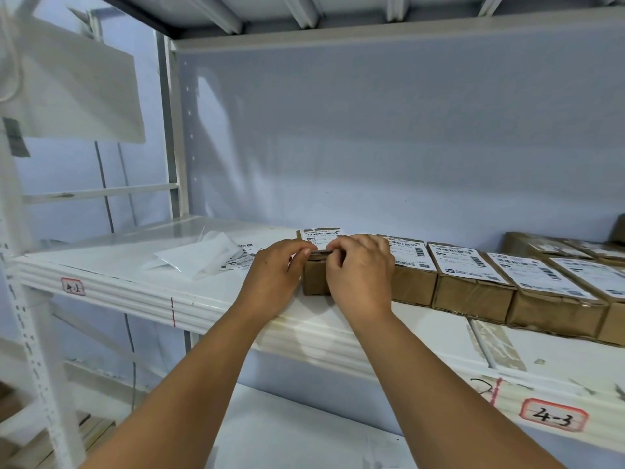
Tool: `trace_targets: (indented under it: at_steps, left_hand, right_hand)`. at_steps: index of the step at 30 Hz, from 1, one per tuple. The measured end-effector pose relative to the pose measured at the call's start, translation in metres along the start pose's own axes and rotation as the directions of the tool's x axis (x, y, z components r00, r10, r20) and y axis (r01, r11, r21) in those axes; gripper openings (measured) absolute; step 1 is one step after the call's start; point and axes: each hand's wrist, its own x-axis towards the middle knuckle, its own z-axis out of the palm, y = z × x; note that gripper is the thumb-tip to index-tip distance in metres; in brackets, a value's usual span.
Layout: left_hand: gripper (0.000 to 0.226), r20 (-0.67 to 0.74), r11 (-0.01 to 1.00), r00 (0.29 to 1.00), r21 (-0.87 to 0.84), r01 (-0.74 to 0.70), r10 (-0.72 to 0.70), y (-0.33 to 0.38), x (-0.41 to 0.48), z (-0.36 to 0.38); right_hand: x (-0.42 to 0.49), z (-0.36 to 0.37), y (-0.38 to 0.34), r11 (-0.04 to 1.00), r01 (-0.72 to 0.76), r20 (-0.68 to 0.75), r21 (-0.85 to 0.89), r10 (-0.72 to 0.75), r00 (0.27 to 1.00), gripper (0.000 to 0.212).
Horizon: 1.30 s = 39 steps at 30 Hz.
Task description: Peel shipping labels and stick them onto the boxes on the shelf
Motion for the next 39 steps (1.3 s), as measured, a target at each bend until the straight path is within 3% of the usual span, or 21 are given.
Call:
trace_targets:
  at_steps: [9,15,24,31,36,39]
  left_hand:
    - [0.017,0.024,0.998,1.0,-0.061,-0.001,0.002,-0.0035,0.0,0.0022]
    - [0.017,0.03,0.992,0.992,-0.024,-0.121,0.122,-0.0024,-0.0011,0.002]
    - [0.015,0.028,0.995,0.999,-0.095,-0.015,0.018,-0.0005,-0.0019,0.0005]
    - [0.024,0.183,0.996,0.983,-0.092,0.02,-0.003,-0.0031,0.0043,0.0022]
    - [0.021,0.179,0.979,0.979,-0.16,0.128,-0.099,-0.0017,0.0057,0.0007]
    - [0.021,0.174,0.974,0.976,-0.162,0.16,-0.132,-0.0015,0.0062,0.0023]
  right_hand:
    - [-0.0011,-0.0039,-0.0023,0.999,-0.01,0.048,-0.047,0.013,0.999,0.027]
    - [-0.0032,-0.0044,-0.004,0.994,-0.013,0.039,-0.104,0.017,0.999,0.026]
    - [-0.0034,-0.0059,-0.0013,0.998,0.012,0.035,-0.064,-0.01,0.999,0.03]
    - [-0.0057,-0.0009,-0.0063,0.99,0.113,-0.062,-0.079,-0.118,0.991,0.034]
    - [-0.007,-0.0005,-0.009,0.97,0.173,0.007,-0.171,-0.174,0.985,0.018]
    - [-0.0068,-0.0077,0.0006,0.931,0.288,0.123,-0.224,-0.266,0.956,0.025]
